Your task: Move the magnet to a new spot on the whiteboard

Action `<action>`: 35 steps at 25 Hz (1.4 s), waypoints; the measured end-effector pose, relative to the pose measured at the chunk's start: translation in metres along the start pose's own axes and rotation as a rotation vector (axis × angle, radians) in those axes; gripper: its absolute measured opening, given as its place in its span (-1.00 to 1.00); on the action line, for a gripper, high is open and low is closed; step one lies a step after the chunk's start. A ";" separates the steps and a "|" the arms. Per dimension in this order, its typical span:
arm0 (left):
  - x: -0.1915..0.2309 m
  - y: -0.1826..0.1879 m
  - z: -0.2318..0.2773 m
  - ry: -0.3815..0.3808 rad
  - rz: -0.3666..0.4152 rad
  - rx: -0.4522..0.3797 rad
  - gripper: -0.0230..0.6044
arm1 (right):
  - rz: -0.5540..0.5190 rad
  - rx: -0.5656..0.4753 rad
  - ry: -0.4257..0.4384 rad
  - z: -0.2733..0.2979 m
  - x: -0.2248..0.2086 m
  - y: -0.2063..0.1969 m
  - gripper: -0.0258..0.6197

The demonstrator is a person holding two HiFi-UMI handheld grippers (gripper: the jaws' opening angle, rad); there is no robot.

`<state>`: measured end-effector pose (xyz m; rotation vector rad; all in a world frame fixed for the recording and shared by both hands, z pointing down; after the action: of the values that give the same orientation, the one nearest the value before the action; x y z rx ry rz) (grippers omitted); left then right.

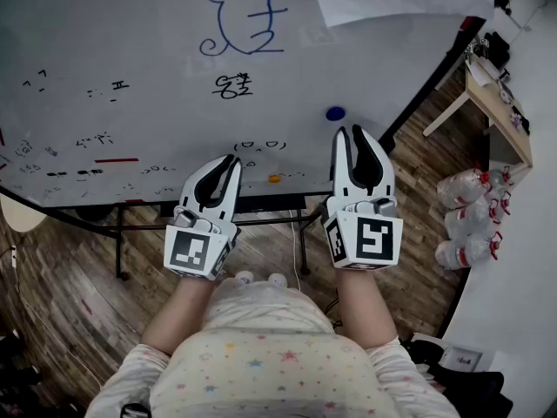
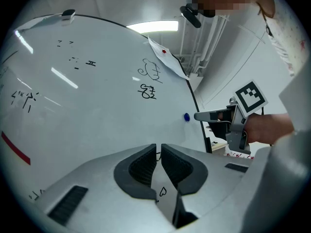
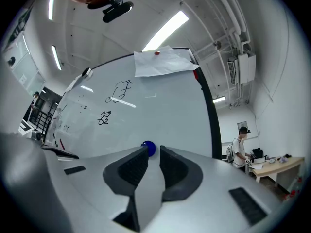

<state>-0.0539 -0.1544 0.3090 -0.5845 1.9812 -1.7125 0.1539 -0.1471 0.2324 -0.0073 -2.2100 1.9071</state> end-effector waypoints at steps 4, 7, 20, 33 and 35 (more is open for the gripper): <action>0.001 0.003 -0.003 0.011 -0.003 -0.020 -0.80 | -0.007 -0.014 -0.009 -0.004 -0.002 -0.001 -0.76; 0.001 0.003 -0.005 0.011 -0.005 -0.023 -0.81 | -0.015 -0.019 -0.011 -0.007 -0.002 -0.003 -0.84; 0.006 -0.003 -0.012 0.040 -0.015 -0.017 -0.81 | 0.004 0.003 0.011 -0.014 -0.001 -0.029 -0.92; 0.008 -0.014 -0.014 0.047 -0.021 0.005 -0.81 | -0.002 0.058 0.015 -0.021 0.004 -0.060 -0.92; 0.008 -0.016 -0.014 0.045 -0.023 0.008 -0.81 | -0.001 0.067 0.016 -0.022 0.005 -0.065 -0.92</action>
<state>-0.0687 -0.1503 0.3263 -0.5731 2.0048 -1.7612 0.1624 -0.1351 0.2995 -0.0111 -2.1346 1.9718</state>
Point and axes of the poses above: the fingertips, and each gripper's own axes: z forward along the fingers, x to its left, y out of its top, the point moved 5 cm from there along -z, backward along the fingers, and after that the axes turned 3 degrees about x, right-handed, at the moved point
